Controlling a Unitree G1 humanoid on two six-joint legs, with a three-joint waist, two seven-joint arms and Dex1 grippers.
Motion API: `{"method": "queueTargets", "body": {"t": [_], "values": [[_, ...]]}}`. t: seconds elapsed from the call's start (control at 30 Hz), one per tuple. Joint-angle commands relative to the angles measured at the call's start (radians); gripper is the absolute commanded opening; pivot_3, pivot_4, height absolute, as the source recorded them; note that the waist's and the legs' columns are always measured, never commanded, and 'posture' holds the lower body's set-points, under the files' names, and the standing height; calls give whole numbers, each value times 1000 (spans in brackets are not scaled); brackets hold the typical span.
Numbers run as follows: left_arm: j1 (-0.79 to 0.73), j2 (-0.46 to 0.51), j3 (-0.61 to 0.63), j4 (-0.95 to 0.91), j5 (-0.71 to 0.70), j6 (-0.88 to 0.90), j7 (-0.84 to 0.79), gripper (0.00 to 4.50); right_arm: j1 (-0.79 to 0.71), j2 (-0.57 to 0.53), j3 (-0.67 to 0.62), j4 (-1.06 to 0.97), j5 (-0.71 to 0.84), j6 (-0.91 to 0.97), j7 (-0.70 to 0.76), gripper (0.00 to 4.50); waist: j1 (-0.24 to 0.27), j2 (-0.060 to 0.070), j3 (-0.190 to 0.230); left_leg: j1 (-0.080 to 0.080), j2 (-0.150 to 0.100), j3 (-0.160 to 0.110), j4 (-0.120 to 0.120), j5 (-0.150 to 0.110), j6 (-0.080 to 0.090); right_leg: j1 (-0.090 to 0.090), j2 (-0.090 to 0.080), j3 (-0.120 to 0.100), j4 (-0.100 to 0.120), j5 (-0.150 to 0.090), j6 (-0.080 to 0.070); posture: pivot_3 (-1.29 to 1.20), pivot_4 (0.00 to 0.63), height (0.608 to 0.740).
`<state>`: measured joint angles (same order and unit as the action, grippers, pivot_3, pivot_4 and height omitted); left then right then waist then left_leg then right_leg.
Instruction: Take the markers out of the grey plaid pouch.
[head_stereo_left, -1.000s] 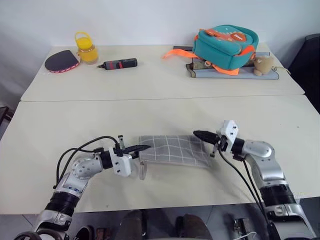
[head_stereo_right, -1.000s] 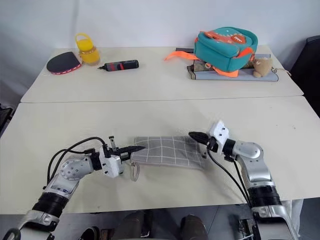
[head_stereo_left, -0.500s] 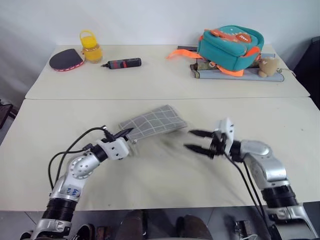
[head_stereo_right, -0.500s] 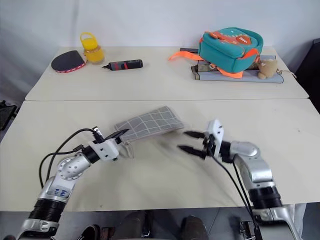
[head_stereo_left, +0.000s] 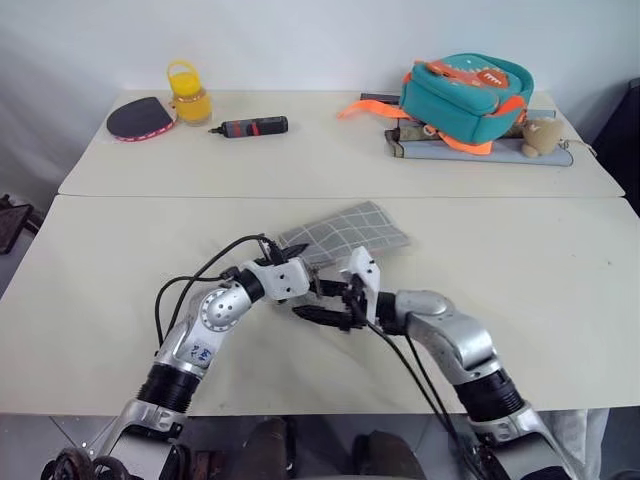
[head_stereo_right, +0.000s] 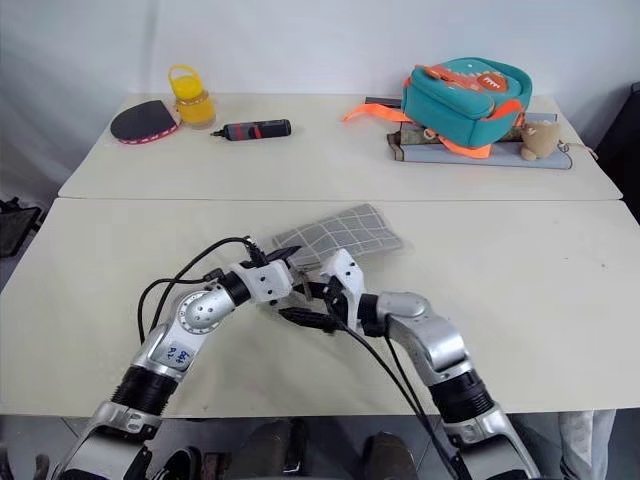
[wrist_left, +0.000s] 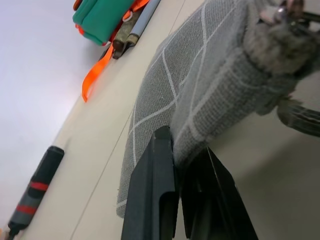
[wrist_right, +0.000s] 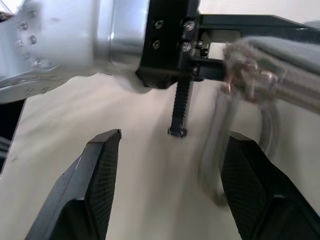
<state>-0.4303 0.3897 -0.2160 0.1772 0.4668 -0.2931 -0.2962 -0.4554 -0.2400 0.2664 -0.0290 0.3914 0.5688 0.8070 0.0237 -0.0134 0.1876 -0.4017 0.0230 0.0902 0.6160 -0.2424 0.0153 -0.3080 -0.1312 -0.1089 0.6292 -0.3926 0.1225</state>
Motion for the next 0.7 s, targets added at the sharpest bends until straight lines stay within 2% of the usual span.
{"method": "queueTargets", "body": {"t": [0.03,0.13,0.23,0.27,0.37,0.5,0.63,0.7], "values": [[-7,-7,-37,37,34,0,23,0,-23,30,-25,2,20,-6,-7,2979,0,0,0,0,0,0,0,0,0,0,0,0,0,0,0,0,150,740],[-9,-2,-37,47,27,-3,29,0,-34,56,-43,36,8,-30,-35,2363,-2,0,0,0,0,0,0,0,0,0,0,0,0,0,0,0,150,740],[-6,5,-34,46,18,-6,32,0,-32,61,-55,40,9,-30,-41,1398,-2,0,0,0,0,0,0,0,0,0,0,0,0,0,0,0,150,740],[-3,8,-31,43,13,-6,31,0,-30,56,-58,44,2,-39,-41,926,-2,0,0,0,0,0,0,0,0,0,0,0,0,0,0,0,150,740],[3,15,-27,35,6,-6,30,0,-27,45,-74,56,-2,-53,-37,7,-3,0,0,0,1,0,0,0,0,0,0,0,0,0,0,0,150,740],[18,31,-13,13,-9,-8,22,0,-25,-4,-110,56,1,-64,-15,7,-4,0,0,0,1,0,0,0,0,0,0,0,0,0,0,0,150,740],[46,69,23,-15,-48,-25,12,0,-2,-126,-161,36,21,-62,70,7,-11,0,0,0,1,0,0,0,0,0,0,0,0,0,0,0,150,740],[66,104,42,-19,-105,-87,-16,0,0,-188,-183,60,18,-77,107,7,-15,0,0,0,2,0,-1,0,0,0,0,0,0,0,0,0,150,740]]}}
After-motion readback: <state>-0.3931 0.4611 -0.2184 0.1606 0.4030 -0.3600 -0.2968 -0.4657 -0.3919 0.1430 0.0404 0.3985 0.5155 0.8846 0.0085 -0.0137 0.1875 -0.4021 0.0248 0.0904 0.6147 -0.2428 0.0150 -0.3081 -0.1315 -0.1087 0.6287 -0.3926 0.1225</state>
